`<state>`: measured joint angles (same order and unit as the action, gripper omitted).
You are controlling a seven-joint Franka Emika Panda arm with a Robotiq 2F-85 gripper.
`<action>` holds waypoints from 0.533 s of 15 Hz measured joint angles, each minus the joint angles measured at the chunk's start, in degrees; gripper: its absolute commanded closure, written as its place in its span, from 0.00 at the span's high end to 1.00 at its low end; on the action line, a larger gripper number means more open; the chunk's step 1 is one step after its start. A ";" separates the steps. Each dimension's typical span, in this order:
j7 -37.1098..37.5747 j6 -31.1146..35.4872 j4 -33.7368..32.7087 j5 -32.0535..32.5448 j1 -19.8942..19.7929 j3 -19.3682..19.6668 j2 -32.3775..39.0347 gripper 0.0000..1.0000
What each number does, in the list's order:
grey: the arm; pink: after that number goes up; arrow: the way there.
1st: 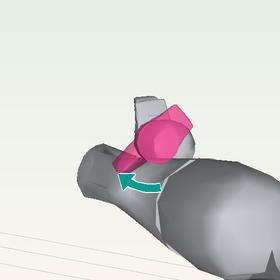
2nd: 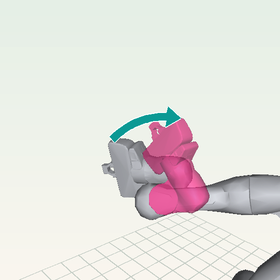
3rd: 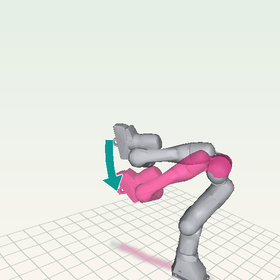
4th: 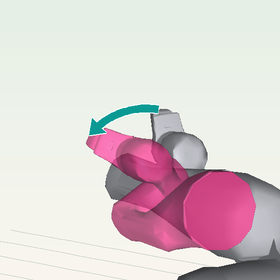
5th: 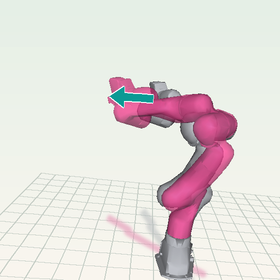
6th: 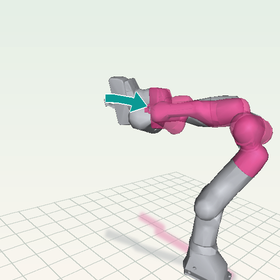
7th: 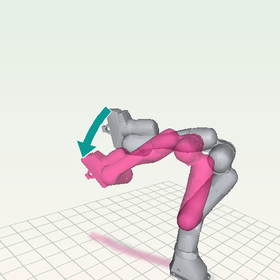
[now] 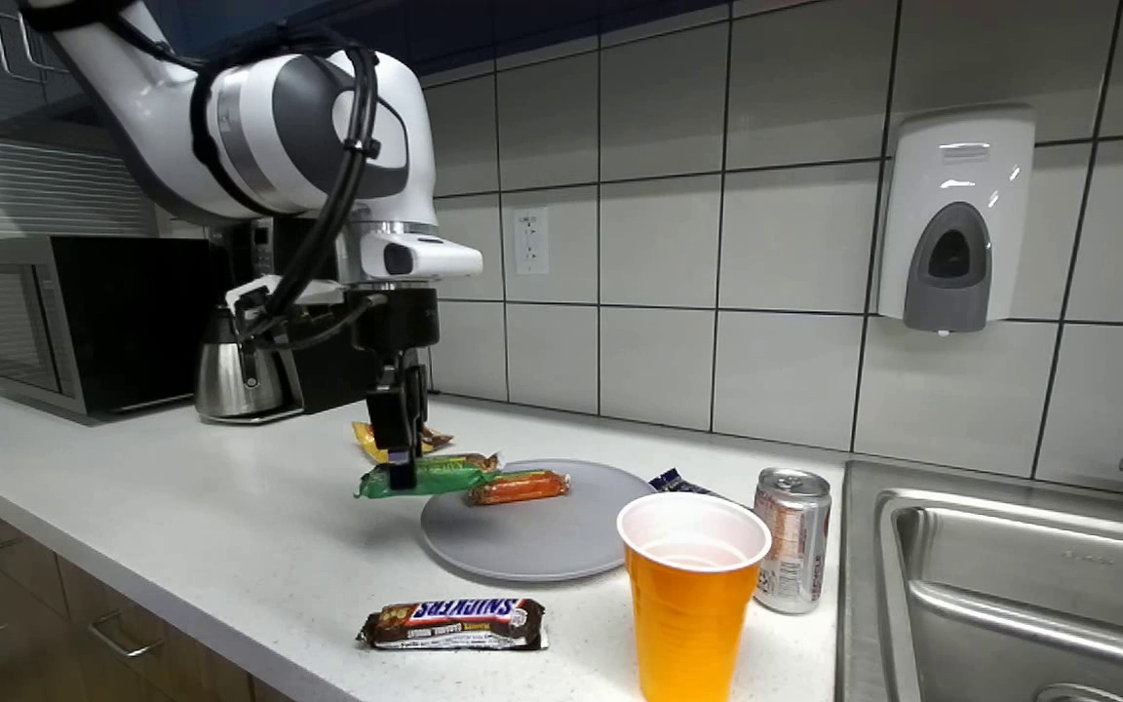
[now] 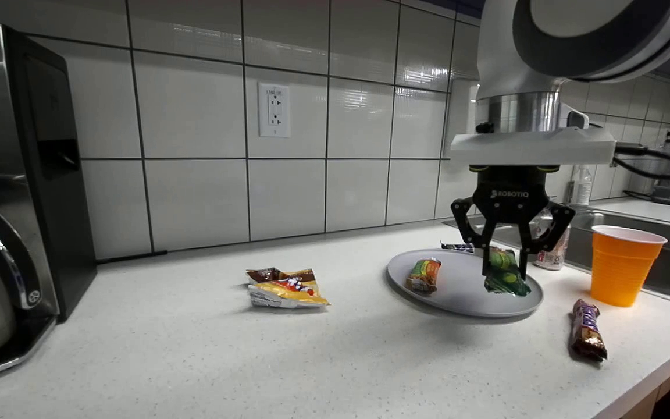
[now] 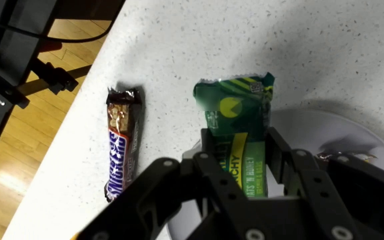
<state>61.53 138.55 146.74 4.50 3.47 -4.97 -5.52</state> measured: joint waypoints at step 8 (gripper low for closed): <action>-7.99 0.47 -6.08 0.00 -0.61 2.61 6.82 0.16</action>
<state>53.54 139.03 140.66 4.50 2.87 -2.36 1.30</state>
